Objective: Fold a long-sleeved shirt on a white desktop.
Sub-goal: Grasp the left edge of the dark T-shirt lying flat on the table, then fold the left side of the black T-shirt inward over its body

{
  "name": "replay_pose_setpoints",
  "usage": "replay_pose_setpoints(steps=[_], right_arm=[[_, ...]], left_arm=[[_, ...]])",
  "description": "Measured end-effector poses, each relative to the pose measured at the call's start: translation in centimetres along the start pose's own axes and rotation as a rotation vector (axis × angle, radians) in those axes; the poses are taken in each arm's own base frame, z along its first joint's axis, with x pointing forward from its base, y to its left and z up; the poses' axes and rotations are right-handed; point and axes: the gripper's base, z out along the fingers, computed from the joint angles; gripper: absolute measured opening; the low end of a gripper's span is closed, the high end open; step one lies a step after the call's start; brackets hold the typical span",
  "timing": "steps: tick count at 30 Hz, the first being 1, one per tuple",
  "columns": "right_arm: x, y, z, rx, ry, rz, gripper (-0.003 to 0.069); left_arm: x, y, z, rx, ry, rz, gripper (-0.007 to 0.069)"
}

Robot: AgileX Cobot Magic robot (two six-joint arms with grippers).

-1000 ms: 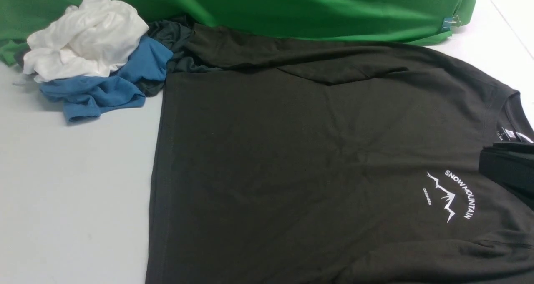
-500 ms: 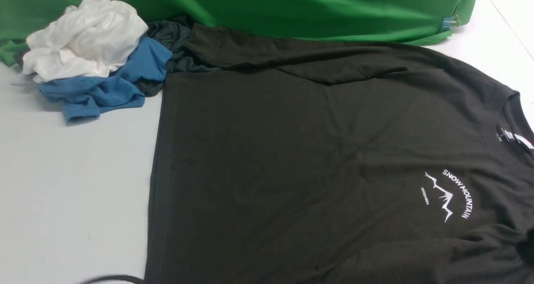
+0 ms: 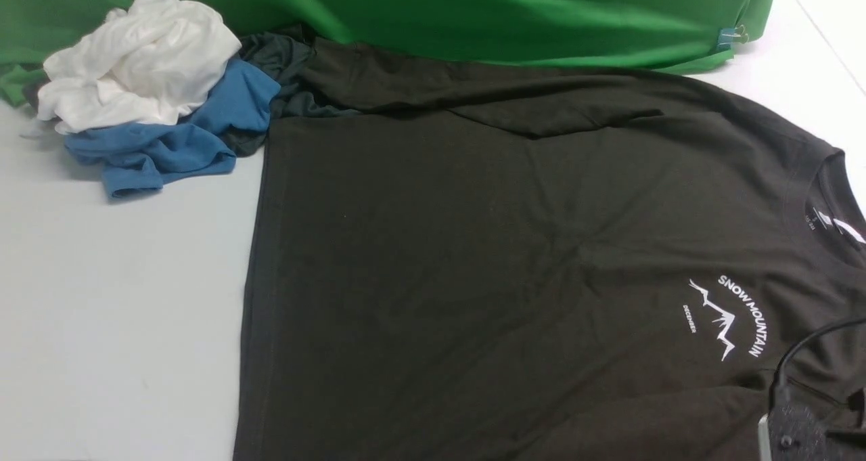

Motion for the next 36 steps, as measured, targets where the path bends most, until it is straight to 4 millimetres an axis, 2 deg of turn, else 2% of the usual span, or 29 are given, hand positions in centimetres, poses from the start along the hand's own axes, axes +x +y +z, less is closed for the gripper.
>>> replay_pose_setpoints(steps=[3,7,9,10,12,18,20,24,29,32,36], right_arm=[[0.2,-0.2,1.0,0.081,-0.023,-0.072,0.0559],[0.2,-0.6,1.9,0.164,-0.048,-0.130,0.0507],[0.0,-0.9,2.1,0.191,-0.060,-0.148,0.0430],[0.0,-0.9,2.2,0.193,-0.060,-0.149,0.0424],[-0.2,-1.1,2.5,0.183,-0.053,-0.153,0.0325],[-0.4,-1.2,3.8,0.122,-0.006,-0.159,0.0099],[-0.5,-1.4,3.7,0.120,-0.005,-0.157,0.0048],[-1.1,-2.1,2.5,0.111,0.014,-0.147,0.0034],[-2.5,-3.9,-0.1,0.155,-0.008,-0.064,0.0034],[-3.1,-4.7,-0.5,0.183,-0.013,-0.025,0.0034],[-4.0,-5.8,0.4,0.199,-0.017,0.025,0.0034]], left_arm=[[0.0,0.0,-0.2,-0.004,-0.009,0.001,0.0036],[0.0,0.0,-0.2,-0.005,-0.012,0.001,0.0036],[0.0,0.0,-0.2,-0.006,-0.012,0.002,0.0036],[0.0,0.0,-0.2,-0.006,-0.012,0.002,0.0036],[0.0,0.0,-0.2,-0.007,-0.014,-0.001,0.0036],[0.0,0.1,-0.2,-0.013,-0.017,-0.033,0.0036],[0.0,0.3,-0.2,-0.031,-0.016,-0.049,0.0036],[0.2,1.5,-0.3,-0.088,-0.027,-0.127,0.0036],[1.6,5.3,-0.6,-0.163,-0.055,-0.290,0.0036],[2.5,7.5,-0.9,-0.197,-0.103,-0.389,0.0036],[4.0,10.5,-0.7,-0.223,-0.143,-0.520,0.0036]])
